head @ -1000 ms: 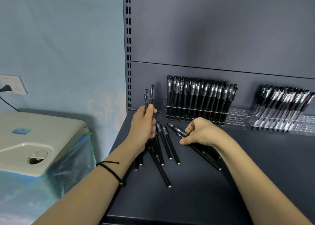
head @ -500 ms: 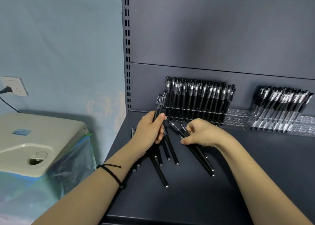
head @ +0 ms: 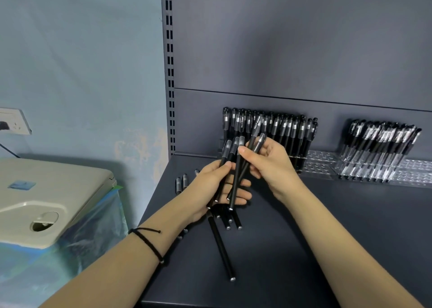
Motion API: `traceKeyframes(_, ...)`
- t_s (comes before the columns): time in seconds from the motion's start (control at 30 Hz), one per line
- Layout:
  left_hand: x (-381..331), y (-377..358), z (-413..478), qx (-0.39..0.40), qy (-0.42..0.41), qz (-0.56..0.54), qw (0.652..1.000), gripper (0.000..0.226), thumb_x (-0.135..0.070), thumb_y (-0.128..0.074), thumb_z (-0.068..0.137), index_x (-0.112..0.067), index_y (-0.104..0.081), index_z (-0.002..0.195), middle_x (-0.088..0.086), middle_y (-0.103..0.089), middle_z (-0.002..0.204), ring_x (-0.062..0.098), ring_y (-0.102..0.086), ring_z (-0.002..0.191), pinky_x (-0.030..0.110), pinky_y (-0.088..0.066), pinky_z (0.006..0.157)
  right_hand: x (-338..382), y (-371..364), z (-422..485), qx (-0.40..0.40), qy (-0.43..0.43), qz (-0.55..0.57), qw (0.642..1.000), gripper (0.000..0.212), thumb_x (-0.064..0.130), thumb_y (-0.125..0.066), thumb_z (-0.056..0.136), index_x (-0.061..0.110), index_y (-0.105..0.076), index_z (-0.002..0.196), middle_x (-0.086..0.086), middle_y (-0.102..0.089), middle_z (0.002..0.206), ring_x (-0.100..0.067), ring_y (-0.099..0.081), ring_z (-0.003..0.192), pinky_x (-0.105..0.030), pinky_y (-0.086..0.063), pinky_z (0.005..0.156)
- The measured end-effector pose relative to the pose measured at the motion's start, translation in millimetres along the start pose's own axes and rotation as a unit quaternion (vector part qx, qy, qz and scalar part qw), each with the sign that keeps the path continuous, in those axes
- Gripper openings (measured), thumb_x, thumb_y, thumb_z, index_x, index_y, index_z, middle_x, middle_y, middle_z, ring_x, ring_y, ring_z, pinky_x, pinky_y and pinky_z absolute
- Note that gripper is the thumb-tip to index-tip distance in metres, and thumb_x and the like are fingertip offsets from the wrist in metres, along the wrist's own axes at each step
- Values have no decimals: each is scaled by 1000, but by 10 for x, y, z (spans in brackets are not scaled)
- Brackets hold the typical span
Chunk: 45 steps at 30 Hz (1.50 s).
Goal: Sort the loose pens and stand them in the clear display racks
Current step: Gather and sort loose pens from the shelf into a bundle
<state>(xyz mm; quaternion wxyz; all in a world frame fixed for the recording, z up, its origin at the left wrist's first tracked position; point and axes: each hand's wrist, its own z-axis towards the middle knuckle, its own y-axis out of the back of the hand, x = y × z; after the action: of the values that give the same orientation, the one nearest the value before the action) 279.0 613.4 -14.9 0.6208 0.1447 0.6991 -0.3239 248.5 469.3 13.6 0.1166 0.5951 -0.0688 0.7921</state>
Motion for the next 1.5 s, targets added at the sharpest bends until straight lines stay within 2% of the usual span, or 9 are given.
traceKeyframes(0.27, 62, -49, 13, 2, -14, 48, 999, 27, -40, -40, 102, -15, -47, 100, -2, -43, 65, 6, -28, 46, 17, -26, 38, -43, -71, -1, -30, 12, -27, 999, 16, 14, -70, 87, 12, -55, 90, 3, -56, 65, -4, -43, 44, -17, -33, 40)
traceKeyframes(0.37, 46, -69, -6, 3, -26, 64, 998, 24, -38, -46, 101, -14, -50, 100, -5, -37, 61, 6, -25, 46, 16, -23, 38, -27, -62, 14, -60, 27, -36, 997, 27, 27, -67, 90, 17, -50, 108, 8, -51, 54, -9, -44, 47, -21, -35, 44)
traceKeyframes(0.53, 27, -58, -13, 6, -38, 92, 995, 24, -35, -48, 100, -12, -53, 94, -6, -37, 57, 6, -33, 43, 16, -26, 38, 0, 32, 6, -53, 69, -48, 995, 63, 24, -66, 91, 48, -32, 139, -8, -45, 70, -16, -44, 59, -23, -42, 58)
traceKeyframes(0.73, -27, -23, -31, -3, -59, 114, 992, 18, -27, -53, 99, -10, -57, 99, -2, -49, 54, 12, -58, 51, 20, -43, 46, -5, 6, -3, -28, 69, -103, 992, 47, 29, -59, 95, 31, -46, 141, 7, -58, 77, 1, -51, 58, -13, -43, 57)
traceKeyframes(0.9, -123, 162, 15, -79, -101, 75, 989, 15, -18, -51, 100, -9, -46, 89, -2, -47, 63, 6, -39, 42, 17, -32, 38, -3, 38, 12, -29, 30, -108, 993, 27, 35, -53, 98, 34, -60, 124, 3, -65, 92, -5, -49, 59, -11, -38, 49)
traceKeyframes(1.07, -160, 352, 27, -211, -142, -8, 967, 18, -30, -50, 100, -13, -46, 107, -8, -30, 47, 8, -27, 39, 19, -27, 36, -123, -34, -43, 26, -29, -370, 928, 26, 51, -73, 76, 25, -69, 77, 5, -68, 70, -8, -61, 67, -33, -54, 73)
traceKeyframes(1.2, -133, 354, 54, -256, -156, -8, 954, 15, -27, -47, 102, -11, -48, 102, -1, -43, 48, 14, -42, 39, 23, -36, 38, -149, -144, -115, 105, -83, -493, 860, 42, 62, -77, 65, 28, -61, 84, 12, -63, 78, -9, -62, 79, -36, -55, 78)
traceKeyframes(1.3, -102, 372, 88, -262, -147, -10, 954, 14, -23, -45, 103, -11, -49, 96, 1, -58, 64, 12, -58, 52, 21, -46, 45, -120, -156, -129, 134, -121, -494, 850, 43, 55, -80, 67, 24, -62, 91, 6, -66, 84, -13, -66, 81, -40, -56, 83)
traceKeyframes(1.5, -66, 372, 97, -248, -118, -8, 962, 21, -31, -49, 102, -11, -51, 95, 1, -49, 58, 10, -39, 43, 20, -35, 41, -83, -68, -83, 136, -149, -515, 833, 39, 38, -80, 72, 18, -64, 100, 5, -63, 88, -15, -67, 78, -37, -57, 80)
